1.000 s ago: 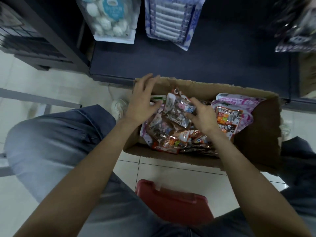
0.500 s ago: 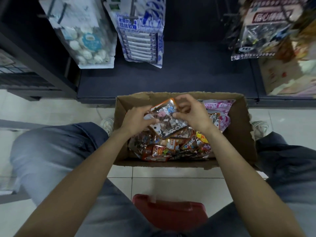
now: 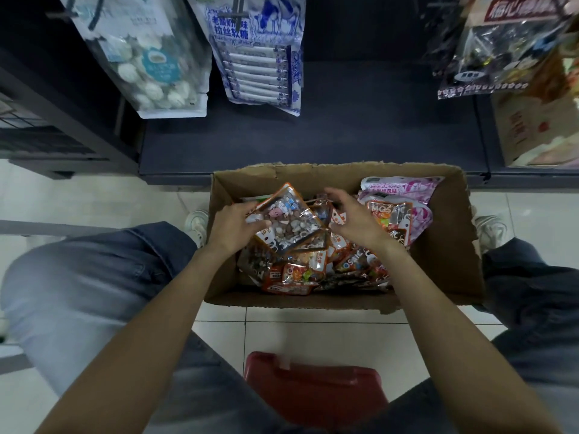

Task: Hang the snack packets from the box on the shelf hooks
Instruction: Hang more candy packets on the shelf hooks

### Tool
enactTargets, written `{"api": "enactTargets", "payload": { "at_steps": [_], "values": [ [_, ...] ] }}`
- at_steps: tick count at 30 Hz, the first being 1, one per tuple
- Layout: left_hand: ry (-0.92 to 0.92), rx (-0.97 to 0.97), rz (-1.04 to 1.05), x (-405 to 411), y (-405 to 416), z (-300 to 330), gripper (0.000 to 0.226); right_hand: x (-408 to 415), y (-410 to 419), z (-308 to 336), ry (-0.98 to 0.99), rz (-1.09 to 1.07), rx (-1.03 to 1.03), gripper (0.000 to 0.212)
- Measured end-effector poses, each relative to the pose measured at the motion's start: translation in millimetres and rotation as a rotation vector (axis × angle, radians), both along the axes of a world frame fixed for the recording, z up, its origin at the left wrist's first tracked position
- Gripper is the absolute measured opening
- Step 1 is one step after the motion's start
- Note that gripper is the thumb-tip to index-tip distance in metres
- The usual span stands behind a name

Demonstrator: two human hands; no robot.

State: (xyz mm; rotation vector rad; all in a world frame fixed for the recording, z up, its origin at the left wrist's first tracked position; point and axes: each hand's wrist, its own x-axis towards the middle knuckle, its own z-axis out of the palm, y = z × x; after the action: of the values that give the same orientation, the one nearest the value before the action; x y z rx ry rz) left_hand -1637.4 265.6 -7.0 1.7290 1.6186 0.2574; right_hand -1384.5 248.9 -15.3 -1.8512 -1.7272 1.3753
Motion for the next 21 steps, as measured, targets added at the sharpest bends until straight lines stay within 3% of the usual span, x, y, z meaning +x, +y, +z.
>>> {"api": "enactTargets", "payload": {
  "at_steps": [2, 4, 6, 8, 11, 15, 21],
  "values": [
    [-0.035, -0.023, 0.046, -3, 2, -3, 0.038, -8, -1, -6, 0.006, -0.001, -0.106, 0.088],
    [-0.069, -0.044, 0.103, -4, 3, -4, 0.036, -14, -1, -16, 0.037, -0.08, -0.161, 0.089],
    [-0.104, -0.06, 0.175, -4, 3, -3, 0.032, -16, 0, -21, 0.096, -0.216, -0.198, 0.075],
    [-0.154, -0.061, 0.241, -4, 3, 1, 0.029, -16, -1, -21, 0.157, -0.309, -0.191, 0.049],
    [-0.226, -0.067, 0.3, -5, 3, 8, 0.026, -14, -2, -10, 0.237, -0.371, -0.087, 0.018],
    [-0.238, -0.013, 0.342, -14, 4, 27, 0.03, -5, -2, 31, 0.41, -0.577, 0.038, 0.009],
    [0.072, 0.307, 0.177, -35, 11, 89, 0.033, 11, 2, 119, 0.348, -0.565, 0.403, 0.009]
  ]
}}
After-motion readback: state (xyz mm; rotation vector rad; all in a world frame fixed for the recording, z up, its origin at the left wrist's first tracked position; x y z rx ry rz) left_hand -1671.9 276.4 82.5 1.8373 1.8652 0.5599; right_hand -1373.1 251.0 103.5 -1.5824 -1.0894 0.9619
